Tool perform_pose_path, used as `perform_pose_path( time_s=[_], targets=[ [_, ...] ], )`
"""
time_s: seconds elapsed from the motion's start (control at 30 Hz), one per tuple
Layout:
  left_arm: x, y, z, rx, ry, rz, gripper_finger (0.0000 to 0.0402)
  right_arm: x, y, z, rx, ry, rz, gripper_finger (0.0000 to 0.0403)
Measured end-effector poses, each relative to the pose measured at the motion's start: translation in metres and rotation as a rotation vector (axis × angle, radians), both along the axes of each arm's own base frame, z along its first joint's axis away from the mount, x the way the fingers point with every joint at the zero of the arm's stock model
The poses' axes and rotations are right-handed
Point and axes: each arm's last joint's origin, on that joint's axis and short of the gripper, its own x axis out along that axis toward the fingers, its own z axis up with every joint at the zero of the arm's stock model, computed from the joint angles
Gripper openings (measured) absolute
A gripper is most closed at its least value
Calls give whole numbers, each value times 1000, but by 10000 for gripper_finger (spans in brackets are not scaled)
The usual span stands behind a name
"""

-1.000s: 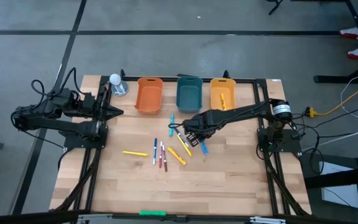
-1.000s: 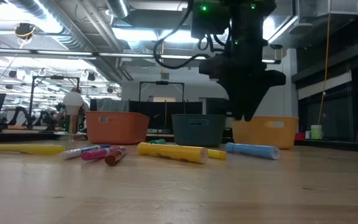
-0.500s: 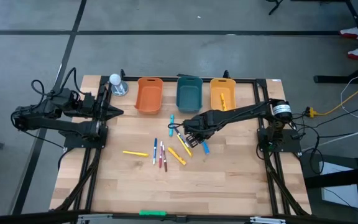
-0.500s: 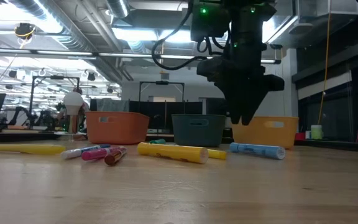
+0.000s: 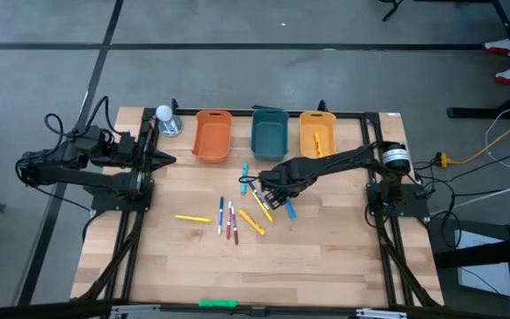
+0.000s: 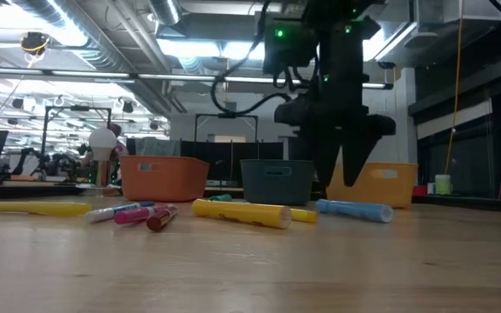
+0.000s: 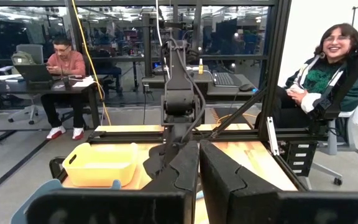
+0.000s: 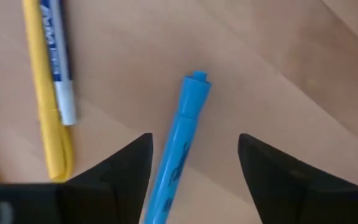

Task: Pick & Place Markers
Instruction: Put the blue highlighter pen into the yellow bin

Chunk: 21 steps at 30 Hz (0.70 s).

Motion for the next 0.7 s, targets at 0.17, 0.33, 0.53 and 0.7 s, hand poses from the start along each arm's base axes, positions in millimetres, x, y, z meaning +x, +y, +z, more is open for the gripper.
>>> perform_pose_path(
  time_s=[0.17, 0.33, 0.53, 0.7],
  targets=[
    [0, 0, 0, 0, 0, 0, 9, 4, -1, -9, 15, 16, 15, 230],
    [0, 0, 0, 0, 0, 0, 10, 9, -1, -15, 28, -2, 31, 218],
    [0, 0, 0, 0, 0, 0, 12, 8, -3, -15, 27, 2, 23, 208],
    [0, 0, 0, 0, 0, 0, 8, 8, -6, -19, 25, 14, 15, 202]
  ],
)
